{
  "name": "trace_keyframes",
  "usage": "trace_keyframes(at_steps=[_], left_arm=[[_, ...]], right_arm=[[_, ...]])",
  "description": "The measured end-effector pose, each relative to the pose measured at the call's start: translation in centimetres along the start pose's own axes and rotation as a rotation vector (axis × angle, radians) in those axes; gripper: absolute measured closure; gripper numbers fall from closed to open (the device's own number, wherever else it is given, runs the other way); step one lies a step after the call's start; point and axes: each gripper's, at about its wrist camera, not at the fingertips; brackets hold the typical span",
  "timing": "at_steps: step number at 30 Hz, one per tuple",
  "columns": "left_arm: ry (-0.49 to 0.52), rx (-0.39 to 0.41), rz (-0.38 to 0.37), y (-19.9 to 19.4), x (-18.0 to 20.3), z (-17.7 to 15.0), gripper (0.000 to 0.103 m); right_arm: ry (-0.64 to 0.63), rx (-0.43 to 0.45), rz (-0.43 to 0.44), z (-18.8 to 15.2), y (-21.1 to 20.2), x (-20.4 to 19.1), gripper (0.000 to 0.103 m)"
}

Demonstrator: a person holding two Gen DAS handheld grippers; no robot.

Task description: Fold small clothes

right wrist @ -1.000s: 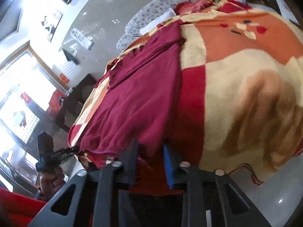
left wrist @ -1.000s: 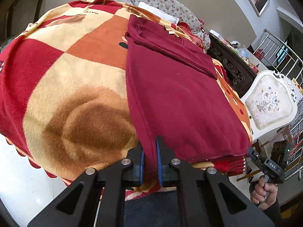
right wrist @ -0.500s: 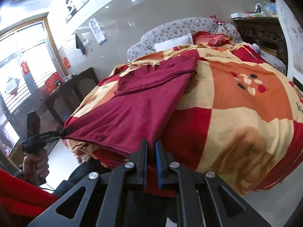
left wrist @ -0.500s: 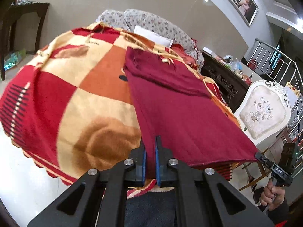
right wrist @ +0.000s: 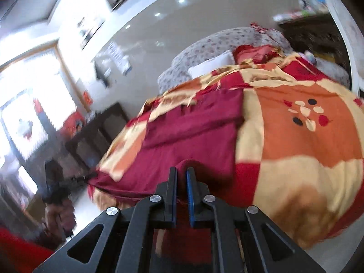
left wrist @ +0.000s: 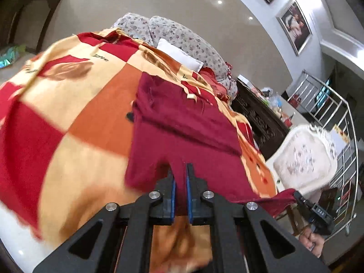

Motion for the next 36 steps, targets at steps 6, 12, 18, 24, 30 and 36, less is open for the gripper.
trace_keyframes(at_steps=[6,12,18,24,30,36], left_arm=[[-0.088,-0.041,0.059,7.4,-1.1,5.4,0.096],[-0.097,-0.028,0.142,11.6,-1.6,9.5,0.096],[-0.057,-0.02,0.184,15.0,-1.2,13.3,0.096],[-0.067,-0.033,0.226,19.0,-1.9,17.1,0.096],[-0.053,-0.048,0.268,22.2,-2.4,20.0,0.096],[0.029,-0.058,0.312,24.6,-1.8,20.5,0.093]], right_arm=[[0.118,-0.019,-0.027,5.3,6.8,2.7,0.095],[0.169,-0.08,-0.134,9.1,12.8,4.5,0.095],[0.176,-0.103,-0.199,12.7,16.3,5.4,0.095],[0.232,-0.109,-0.218,16.7,19.4,6.3,0.095],[0.263,-0.119,-0.273,19.8,22.8,7.7,0.095],[0.279,-0.124,-0.308,20.3,25.1,9.0,0.095]])
Point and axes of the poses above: each gripper's, at about its wrist camera, not at the fingertips, and y roughly the way its jaws point, x to its right, z to its top, and after that the axes turned 4 degrees about -x, right-handed
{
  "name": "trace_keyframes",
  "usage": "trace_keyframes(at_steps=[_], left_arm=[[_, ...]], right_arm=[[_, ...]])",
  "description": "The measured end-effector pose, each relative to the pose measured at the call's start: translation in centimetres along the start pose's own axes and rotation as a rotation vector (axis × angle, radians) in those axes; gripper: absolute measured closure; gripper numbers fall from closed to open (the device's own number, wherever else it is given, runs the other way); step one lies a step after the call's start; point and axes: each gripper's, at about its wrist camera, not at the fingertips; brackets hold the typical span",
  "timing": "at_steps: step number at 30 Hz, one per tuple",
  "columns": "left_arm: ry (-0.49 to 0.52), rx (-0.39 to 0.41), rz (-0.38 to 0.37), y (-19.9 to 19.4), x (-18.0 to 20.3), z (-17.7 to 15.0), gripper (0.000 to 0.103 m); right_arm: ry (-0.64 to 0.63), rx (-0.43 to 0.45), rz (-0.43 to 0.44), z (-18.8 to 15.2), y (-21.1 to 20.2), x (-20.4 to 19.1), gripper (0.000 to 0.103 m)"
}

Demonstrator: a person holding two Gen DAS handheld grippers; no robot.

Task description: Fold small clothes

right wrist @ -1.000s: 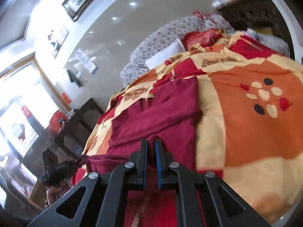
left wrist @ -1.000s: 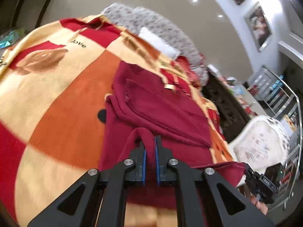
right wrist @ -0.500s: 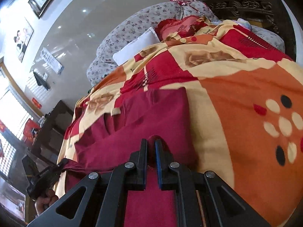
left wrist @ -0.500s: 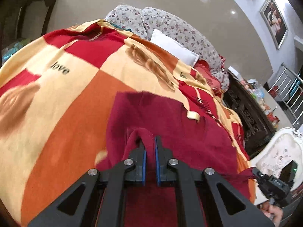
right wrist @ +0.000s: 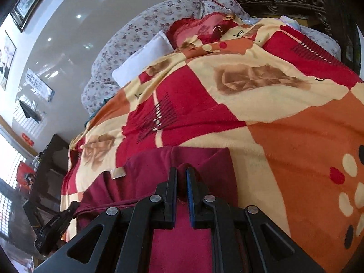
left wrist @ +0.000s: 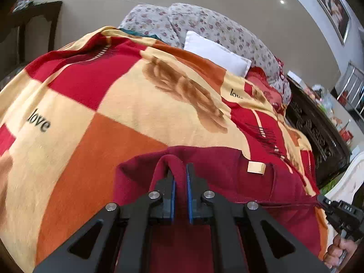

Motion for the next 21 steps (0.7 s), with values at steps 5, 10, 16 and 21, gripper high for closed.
trace_keyframes(at_steps=[5,10,16,21], left_arm=[[-0.037,-0.053,-0.055,0.4,-0.4,0.6,0.088],[-0.005,-0.024,-0.128,-2.5,-0.6,0.5,0.079],[0.175,0.098,-0.039,-6.1,1.6,-1.3,0.051],[0.148,0.17,0.032,-7.3,0.1,-0.6,0.037]], right_arm=[[0.064,0.01,0.079,0.3,0.7,0.9,0.085],[-0.01,0.103,0.171,0.4,-2.8,0.2,0.074],[-0.199,0.181,0.092,-0.9,-6.8,-1.5,0.059],[-0.344,0.151,0.049,-2.9,-7.1,-2.3,0.059]])
Point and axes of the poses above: each gripper's, at about its wrist camera, not at the fingertips, and y roughly the way its jaws point, x to its right, z to its top, and after that the axes turned 4 degrees about -x, right-handed
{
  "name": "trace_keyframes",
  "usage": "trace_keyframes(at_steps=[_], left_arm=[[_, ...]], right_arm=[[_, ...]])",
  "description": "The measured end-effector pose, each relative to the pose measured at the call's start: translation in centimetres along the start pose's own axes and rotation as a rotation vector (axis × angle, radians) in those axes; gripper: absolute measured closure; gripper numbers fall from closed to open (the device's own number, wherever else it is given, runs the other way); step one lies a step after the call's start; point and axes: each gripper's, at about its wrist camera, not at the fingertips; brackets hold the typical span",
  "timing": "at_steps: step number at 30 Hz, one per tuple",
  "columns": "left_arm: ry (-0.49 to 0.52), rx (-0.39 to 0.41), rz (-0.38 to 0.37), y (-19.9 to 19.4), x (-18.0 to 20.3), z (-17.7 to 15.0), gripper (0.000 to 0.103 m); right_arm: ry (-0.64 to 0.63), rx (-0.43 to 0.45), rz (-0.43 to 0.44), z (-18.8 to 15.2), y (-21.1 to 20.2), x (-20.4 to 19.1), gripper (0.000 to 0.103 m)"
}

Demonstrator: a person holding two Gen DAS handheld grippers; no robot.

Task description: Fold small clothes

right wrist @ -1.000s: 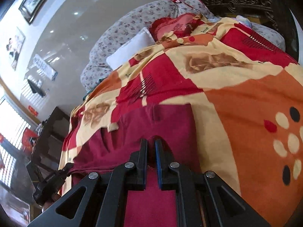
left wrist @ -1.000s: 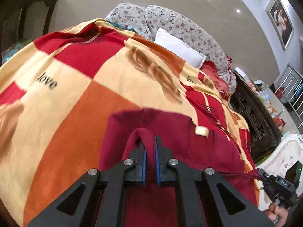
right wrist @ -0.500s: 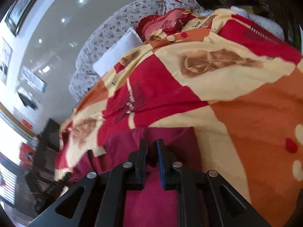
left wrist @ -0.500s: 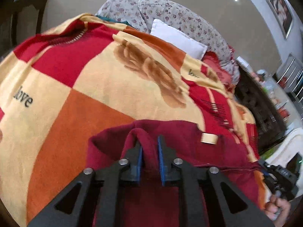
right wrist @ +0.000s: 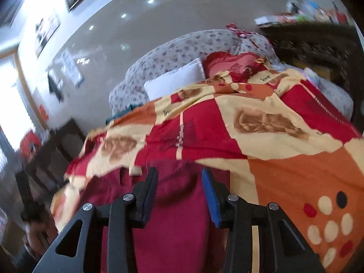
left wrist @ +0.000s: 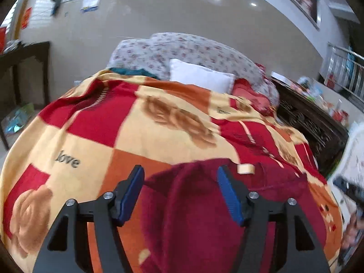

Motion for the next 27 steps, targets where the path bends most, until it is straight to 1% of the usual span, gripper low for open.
trace_keyframes(at_steps=[1,2,3,5,6,7,8,9,10,12,13,14,16,17,19,20,21,24,26,27], left_arm=[[0.001,0.0,0.015,0.0,-0.2,0.0,0.037],[0.028,-0.014,0.011,0.2,0.0,-0.1,0.042],[0.061,-0.027,0.005,0.4,0.4,-0.3,0.057],[0.17,-0.09,-0.029,1.4,2.4,-1.1,0.07],[0.214,-0.124,-0.044,2.1,3.4,-1.5,0.075],[0.262,-0.154,-0.042,2.9,4.6,-2.1,0.08],[0.296,-0.164,-0.025,3.8,5.6,-2.5,0.087],[0.299,-0.173,-0.021,4.4,6.0,-2.7,0.087],[0.284,-0.189,-0.018,5.3,6.2,-2.6,0.087],[0.226,-0.22,0.009,7.4,6.1,-2.1,0.087],[0.202,-0.228,0.042,8.4,5.9,-1.8,0.087],[0.179,-0.226,0.085,9.3,5.5,-1.4,0.087],[0.139,-0.242,0.117,11.0,4.6,-0.6,0.087],[0.123,-0.259,0.129,11.8,3.9,-0.5,0.087],[0.085,-0.288,0.116,13.3,2.3,-0.8,0.092],[0.078,-0.268,0.1,13.3,1.7,-1.2,0.095],[0.059,-0.245,0.074,13.0,1.1,-1.5,0.095],[0.0,-0.221,0.049,12.5,0.0,-1.7,0.1],[-0.035,-0.209,0.036,12.2,-0.4,-2.0,0.1],[-0.034,-0.204,0.042,12.1,-0.2,-2.1,0.1]], right_arm=[[-0.026,-0.008,-0.003,-0.2,0.1,-0.2,0.059],[-0.055,-0.022,-0.001,-0.3,0.3,-0.6,0.059],[-0.075,-0.032,0.004,-0.4,0.5,-0.7,0.059],[-0.134,-0.068,0.002,-0.5,1.5,-1.4,0.059],[-0.165,-0.091,0.004,-0.5,2.1,-1.9,0.059],[-0.194,-0.113,-0.005,-0.5,2.8,-2.4,0.059],[-0.216,-0.132,-0.019,-0.6,3.4,-2.8,0.06],[-0.239,-0.149,-0.035,-0.7,4.2,-3.2,0.061],[-0.258,-0.167,-0.049,-0.8,5.1,-3.6,0.065],[-0.259,-0.21,-0.07,-0.9,6.9,-3.7,0.068],[-0.249,-0.237,-0.114,-0.8,8.3,-3.5,0.073],[-0.241,-0.245,-0.139,-0.7,9.1,-3.1,0.077],[-0.214,-0.287,-0.171,-0.5,11.4,-2.0,0.079],[-0.201,-0.297,-0.206,-0.4,12.2,-1.5,0.086],[-0.154,-0.286,-0.221,-0.1,13.0,-0.2,0.093],[-0.111,-0.279,-0.219,0.1,13.2,0.7,0.1],[-0.081,-0.274,-0.208,0.2,13.4,1.3,0.103],[-0.058,-0.276,-0.21,0.3,14.3,2.1,0.103],[-0.071,-0.269,-0.229,0.3,14.7,1.9,0.103],[-0.067,-0.27,-0.233,0.3,14.9,2.0,0.103]])
Point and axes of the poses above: each gripper's, at about its wrist camera, not at the fingertips, and y roughly the way its jaws point, x to its right, z to its top, and after that the axes turned 4 degrees about -x, right-handed
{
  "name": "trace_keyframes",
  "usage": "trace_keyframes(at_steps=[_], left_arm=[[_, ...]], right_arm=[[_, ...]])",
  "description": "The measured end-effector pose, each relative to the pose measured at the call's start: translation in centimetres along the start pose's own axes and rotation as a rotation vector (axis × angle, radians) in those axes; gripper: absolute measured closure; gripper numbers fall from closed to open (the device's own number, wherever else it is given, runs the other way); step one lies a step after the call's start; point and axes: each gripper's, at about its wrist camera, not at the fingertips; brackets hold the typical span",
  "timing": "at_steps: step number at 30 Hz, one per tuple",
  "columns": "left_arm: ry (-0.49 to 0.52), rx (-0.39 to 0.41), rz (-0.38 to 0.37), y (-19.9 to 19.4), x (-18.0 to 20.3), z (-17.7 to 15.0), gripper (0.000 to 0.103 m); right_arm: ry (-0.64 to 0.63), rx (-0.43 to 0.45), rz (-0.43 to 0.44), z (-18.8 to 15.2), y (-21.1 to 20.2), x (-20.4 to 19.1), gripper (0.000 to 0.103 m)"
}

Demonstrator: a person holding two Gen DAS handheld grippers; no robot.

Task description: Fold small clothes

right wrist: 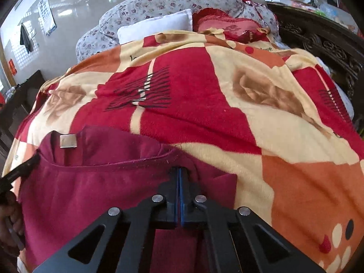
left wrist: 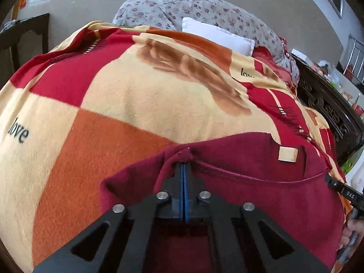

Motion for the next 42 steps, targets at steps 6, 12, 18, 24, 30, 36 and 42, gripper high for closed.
trace_keyframes(at_steps=[6,12,18,24,30,36,42], left_arm=[[0.007,0.044,0.071,-0.9,0.9,-0.7,0.1],[0.014,0.047,0.092,-0.8,1.2,-0.7,0.1],[-0.03,0.079,0.061,-1.5,0.2,-0.9,0.1],[-0.064,0.089,0.052,-1.8,-0.5,-0.8,0.1],[-0.065,0.084,0.052,-1.7,-0.4,-0.8,0.1],[-0.063,0.082,0.057,-1.6,-0.2,-0.7,0.1],[-0.069,0.08,0.05,-1.5,-0.5,-0.7,0.1]], right_arm=[[0.118,-0.03,0.049,0.1,-0.3,1.2,0.103],[-0.021,0.05,0.151,-0.2,-6.1,-4.8,0.103],[-0.324,-0.201,0.111,-2.6,0.4,-14.3,0.103],[-0.139,-0.134,0.104,1.8,4.1,-12.4,0.103],[-0.173,-0.018,0.166,1.9,-0.8,-13.3,0.103],[-0.357,-0.211,0.233,-1.4,1.8,-18.5,0.099],[-0.141,-0.036,0.019,2.1,3.9,-15.1,0.103]])
Point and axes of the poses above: each gripper's, at about its wrist camera, not at the fingertips, and y roughly the way its jaws point, x to its right, z to its top, and after that the axes turned 4 degrees about -x, right-handed
